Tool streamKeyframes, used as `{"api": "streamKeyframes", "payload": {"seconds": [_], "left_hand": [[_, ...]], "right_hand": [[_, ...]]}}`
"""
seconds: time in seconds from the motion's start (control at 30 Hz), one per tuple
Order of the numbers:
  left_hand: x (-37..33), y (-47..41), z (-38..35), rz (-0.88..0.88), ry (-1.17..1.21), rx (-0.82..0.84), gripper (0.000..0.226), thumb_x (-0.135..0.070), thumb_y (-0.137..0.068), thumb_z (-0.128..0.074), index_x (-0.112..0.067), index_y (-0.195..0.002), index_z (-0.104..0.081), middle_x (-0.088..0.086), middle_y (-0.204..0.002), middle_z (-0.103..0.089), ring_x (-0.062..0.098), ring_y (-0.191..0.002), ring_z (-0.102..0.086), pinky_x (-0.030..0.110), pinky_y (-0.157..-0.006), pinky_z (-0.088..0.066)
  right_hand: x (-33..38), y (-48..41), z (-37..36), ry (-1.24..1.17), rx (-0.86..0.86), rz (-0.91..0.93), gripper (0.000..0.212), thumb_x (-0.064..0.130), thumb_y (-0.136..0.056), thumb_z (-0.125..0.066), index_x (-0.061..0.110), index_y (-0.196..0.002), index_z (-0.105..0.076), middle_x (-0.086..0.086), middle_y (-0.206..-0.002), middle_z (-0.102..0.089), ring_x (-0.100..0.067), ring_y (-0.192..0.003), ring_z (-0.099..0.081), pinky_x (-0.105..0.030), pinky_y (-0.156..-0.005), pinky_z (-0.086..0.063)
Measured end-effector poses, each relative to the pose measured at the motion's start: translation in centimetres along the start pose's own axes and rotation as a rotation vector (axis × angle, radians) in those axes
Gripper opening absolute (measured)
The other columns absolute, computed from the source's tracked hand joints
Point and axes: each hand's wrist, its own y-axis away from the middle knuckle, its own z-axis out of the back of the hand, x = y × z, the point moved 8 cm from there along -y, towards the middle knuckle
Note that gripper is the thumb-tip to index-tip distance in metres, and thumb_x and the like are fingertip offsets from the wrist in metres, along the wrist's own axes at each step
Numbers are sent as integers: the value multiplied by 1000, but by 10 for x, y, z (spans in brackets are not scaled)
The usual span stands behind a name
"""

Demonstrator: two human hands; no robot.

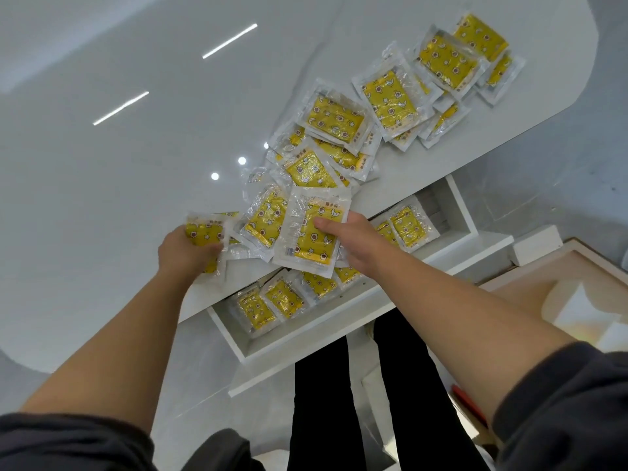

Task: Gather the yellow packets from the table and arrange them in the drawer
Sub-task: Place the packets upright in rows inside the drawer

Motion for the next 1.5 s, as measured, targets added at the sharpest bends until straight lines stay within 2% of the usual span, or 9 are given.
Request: {"api": "streamKeyframes", "payload": {"seconds": [0.17,0.3,0.5,0.6,0.73,0.9,1.13,1.33,1.5], "left_hand": [[-15,19,45,-140,106,-122,31,-19,-82,-73,-13,-110,-64,3,-100,-63,21,-89,-59,31,-78,-46],[-59,48,78,-333,103,-161,32,-18,-84,-71,-16,-114,-60,-2,-100,-64,17,-88,-60,31,-80,-49],[-136,85,46,-487,79,261,29,-14,-79,-76,-35,-89,-58,-10,-87,-66,6,-80,-63,27,-75,-50],[-152,86,17,-415,277,347,27,-14,-78,-76,-27,-95,-61,-5,-91,-69,11,-82,-67,26,-73,-53],[-145,74,-17,-211,652,394,36,-14,-83,-71,-12,-118,-61,8,-107,-71,25,-95,-70,43,-87,-55],[-143,85,-64,5,1028,632,35,-12,-99,-46,-3,-133,-50,11,-121,-66,22,-106,-66,37,-88,-55],[-155,99,-95,3,928,683,34,4,-92,-51,-4,-125,-51,11,-107,-67,18,-83,-72,32,-67,-59],[-163,123,-151,15,771,794,49,12,-84,-59,-12,-126,-52,15,-114,-68,31,-102,-67,47,-84,-56],[-168,146,-231,141,786,783,32,-1,-93,-51,-11,-123,-54,15,-115,-67,32,-105,-65,47,-93,-52]], "right_hand": [[5,9,-3,88,40,8,19,15,-87,-68,16,-106,-65,-8,-113,-70,-25,-105,-66,-47,-99,-49],[36,31,-13,420,139,148,29,16,-89,-67,16,-118,-63,-6,-116,-68,-23,-108,-63,-47,-101,-47],[91,63,-16,638,218,383,39,18,-89,-66,21,-127,-58,6,-116,-64,-14,-111,-59,-35,-101,-46],[90,58,1,561,186,319,31,18,-88,-67,19,-119,-63,2,-110,-69,-16,-105,-65,-39,-98,-51],[76,49,37,324,74,253,23,16,-88,-67,16,-111,-63,-5,-109,-70,-21,-102,-67,-43,-96,-52],[49,45,59,87,46,179,25,13,-90,-64,13,-114,-62,-10,-115,-69,-26,-107,-66,-48,-98,-50],[32,50,61,-193,258,61,34,9,-79,-63,8,-114,-62,-12,-110,-69,-27,-100,-68,-46,-93,-53],[16,48,113,-124,364,-56,41,5,-83,-57,5,-124,-57,-15,-118,-67,-28,-103,-67,-44,-92,-54],[-7,35,180,67,377,-173,42,4,-88,-56,5,-129,-54,-18,-123,-64,-31,-107,-66,-43,-90,-55]]}}
